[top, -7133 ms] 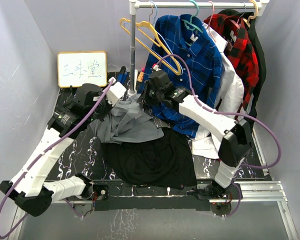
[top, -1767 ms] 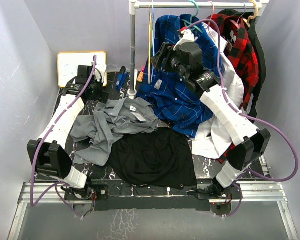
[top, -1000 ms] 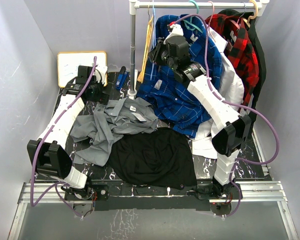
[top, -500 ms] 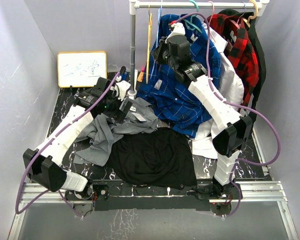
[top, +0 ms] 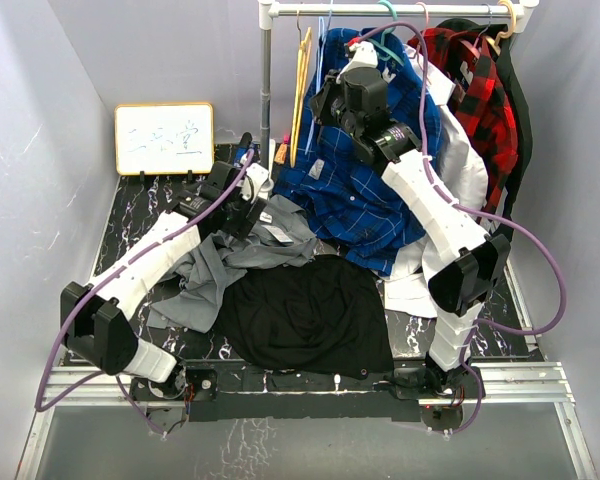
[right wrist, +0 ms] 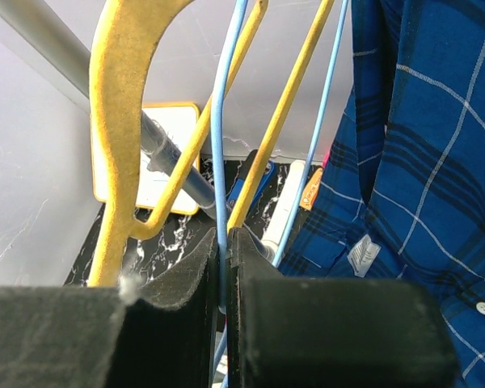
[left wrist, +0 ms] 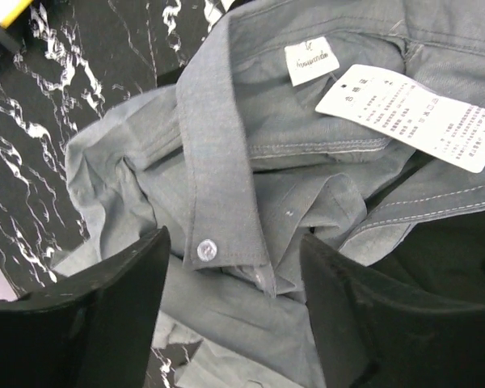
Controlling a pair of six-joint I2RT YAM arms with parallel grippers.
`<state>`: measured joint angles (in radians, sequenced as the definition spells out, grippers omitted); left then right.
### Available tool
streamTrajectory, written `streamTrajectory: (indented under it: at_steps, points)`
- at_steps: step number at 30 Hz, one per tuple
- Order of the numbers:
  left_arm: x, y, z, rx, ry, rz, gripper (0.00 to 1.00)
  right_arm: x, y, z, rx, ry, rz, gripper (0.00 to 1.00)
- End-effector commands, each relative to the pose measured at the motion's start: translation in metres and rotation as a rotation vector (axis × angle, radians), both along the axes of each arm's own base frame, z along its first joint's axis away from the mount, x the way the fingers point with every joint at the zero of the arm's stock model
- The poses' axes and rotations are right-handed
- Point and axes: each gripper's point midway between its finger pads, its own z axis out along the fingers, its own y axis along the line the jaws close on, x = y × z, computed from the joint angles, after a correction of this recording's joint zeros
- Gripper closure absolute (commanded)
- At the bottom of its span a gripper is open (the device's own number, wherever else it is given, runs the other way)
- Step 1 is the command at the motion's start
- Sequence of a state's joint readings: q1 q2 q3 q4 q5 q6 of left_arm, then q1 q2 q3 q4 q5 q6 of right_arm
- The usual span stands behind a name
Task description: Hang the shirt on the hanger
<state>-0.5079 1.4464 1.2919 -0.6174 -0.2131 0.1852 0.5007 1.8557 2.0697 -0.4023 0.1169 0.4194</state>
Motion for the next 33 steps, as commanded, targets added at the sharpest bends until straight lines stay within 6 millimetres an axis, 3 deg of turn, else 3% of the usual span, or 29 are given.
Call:
streamTrajectory:
  at_steps: [1,3,4,5,7,9,15,18,26,29,33]
  points:
    - [0.002,-0.013,-0.012,-0.005,0.000,-0.043,0.48,-0.021,-0.016,0.060,0.037,-0.118,0.001,1.00]
    - [0.002,-0.014,-0.022,0.006,0.018,-0.045,0.69,-0.028,-0.016,0.072,0.044,-0.137,0.022,1.00]
    - [0.004,-0.013,-0.027,0.017,0.023,-0.038,0.87,-0.032,-0.016,0.078,0.048,-0.149,0.035,1.00]
    - [0.004,-0.012,-0.032,0.022,0.031,-0.033,0.97,-0.036,-0.016,0.082,0.049,-0.159,0.048,1.00]
    - [0.002,-0.017,-0.036,0.005,0.055,-0.039,1.00,-0.040,-0.014,0.087,0.049,-0.170,0.068,1.00]
    - [0.002,-0.019,-0.035,-0.005,0.060,-0.041,1.00,-0.052,-0.020,0.106,0.057,-0.207,0.079,1.00]
    - [0.001,-0.010,-0.025,0.016,0.019,-0.028,1.00,-0.079,-0.034,0.136,0.056,-0.254,0.088,1.00]
    - [-0.001,-0.006,-0.017,0.025,-0.001,-0.036,1.00,-0.107,-0.048,0.142,0.056,-0.234,0.095,1.00]
    - [-0.003,0.005,0.017,0.094,-0.085,-0.123,1.00,-0.222,-0.091,0.087,0.055,-0.064,0.164,1.00]
    - [-0.001,0.006,0.024,0.098,-0.101,-0.128,1.00,-0.271,-0.095,0.059,0.054,0.035,0.265,1.00]
    - [-0.006,0.007,0.031,0.075,-0.124,-0.125,1.00,-0.347,-0.091,0.039,0.116,0.105,0.482,1.00]
